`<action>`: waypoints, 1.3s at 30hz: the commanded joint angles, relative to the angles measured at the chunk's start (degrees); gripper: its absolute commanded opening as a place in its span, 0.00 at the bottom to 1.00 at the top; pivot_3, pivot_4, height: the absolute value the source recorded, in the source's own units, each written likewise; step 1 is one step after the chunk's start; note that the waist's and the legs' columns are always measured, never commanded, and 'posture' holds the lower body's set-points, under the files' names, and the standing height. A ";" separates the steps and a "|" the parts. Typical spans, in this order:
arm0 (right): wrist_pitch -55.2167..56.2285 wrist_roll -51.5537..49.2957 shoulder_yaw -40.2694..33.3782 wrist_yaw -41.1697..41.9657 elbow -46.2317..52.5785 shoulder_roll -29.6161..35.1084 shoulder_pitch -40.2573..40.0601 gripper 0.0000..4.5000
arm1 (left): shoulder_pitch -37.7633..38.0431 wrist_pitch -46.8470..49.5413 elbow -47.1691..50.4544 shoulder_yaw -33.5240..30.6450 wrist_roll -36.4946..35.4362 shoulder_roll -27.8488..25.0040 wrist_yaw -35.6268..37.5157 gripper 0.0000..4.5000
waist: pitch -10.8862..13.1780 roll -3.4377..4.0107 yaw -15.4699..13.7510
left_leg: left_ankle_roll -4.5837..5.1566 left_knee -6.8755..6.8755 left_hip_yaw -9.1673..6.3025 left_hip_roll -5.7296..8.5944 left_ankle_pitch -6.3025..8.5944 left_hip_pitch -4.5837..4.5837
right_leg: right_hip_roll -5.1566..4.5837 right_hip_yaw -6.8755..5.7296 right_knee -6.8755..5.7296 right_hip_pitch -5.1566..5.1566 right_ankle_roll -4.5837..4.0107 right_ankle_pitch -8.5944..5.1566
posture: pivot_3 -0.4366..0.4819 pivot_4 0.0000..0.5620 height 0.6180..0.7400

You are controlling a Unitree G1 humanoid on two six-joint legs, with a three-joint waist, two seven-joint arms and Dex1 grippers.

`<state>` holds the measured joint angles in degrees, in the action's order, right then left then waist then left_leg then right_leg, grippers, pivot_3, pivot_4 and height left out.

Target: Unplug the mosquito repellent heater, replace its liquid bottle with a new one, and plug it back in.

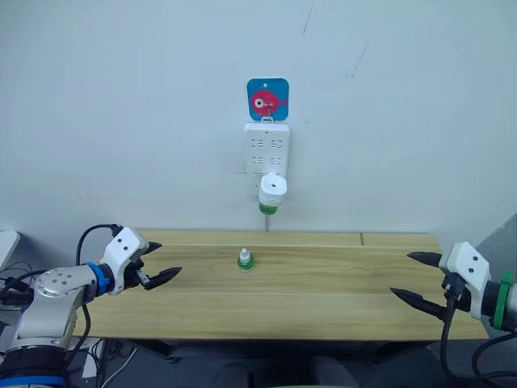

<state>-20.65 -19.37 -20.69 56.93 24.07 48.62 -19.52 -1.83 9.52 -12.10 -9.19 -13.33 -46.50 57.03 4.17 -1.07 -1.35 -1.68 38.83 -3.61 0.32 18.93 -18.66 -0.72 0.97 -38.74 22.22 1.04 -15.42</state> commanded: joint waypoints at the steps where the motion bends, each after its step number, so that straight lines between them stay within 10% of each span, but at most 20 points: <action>1: -0.17 -0.89 -1.50 -0.02 1.07 0.86 0.56 1.00 | -0.58 -1.37 0.29 -0.51 0.00 -0.38 0.16 0.99 | 0.00 0.00 0.00 | 0.00 0.00 0.00 0.00 0.00 0.00 | 0.00 0.00 0.00 0.00 0.00 0.00 | 0.56 0.05 1.00; 39: -6.21 -5.77 -1.04 -4.43 14.10 -1.23 0.82 1.00 | -8.41 4.50 2.79 1.90 -3.58 0.77 3.39 0.99 | 1.32 0.06 0.48 | 0.00 -0.01 -0.05 -0.01 0.00 -0.06 | 0.00 -0.04 0.08 0.01 0.01 0.00 | 0.46 0.16 1.00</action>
<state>-25.20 -22.23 -20.74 54.19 33.04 47.71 -19.97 -8.11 13.43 -12.96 -8.30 -15.73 -45.85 59.48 5.48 -1.01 -0.87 -1.68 38.82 -3.70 0.31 18.93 -18.73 -0.71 0.90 -38.65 22.25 1.05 -15.42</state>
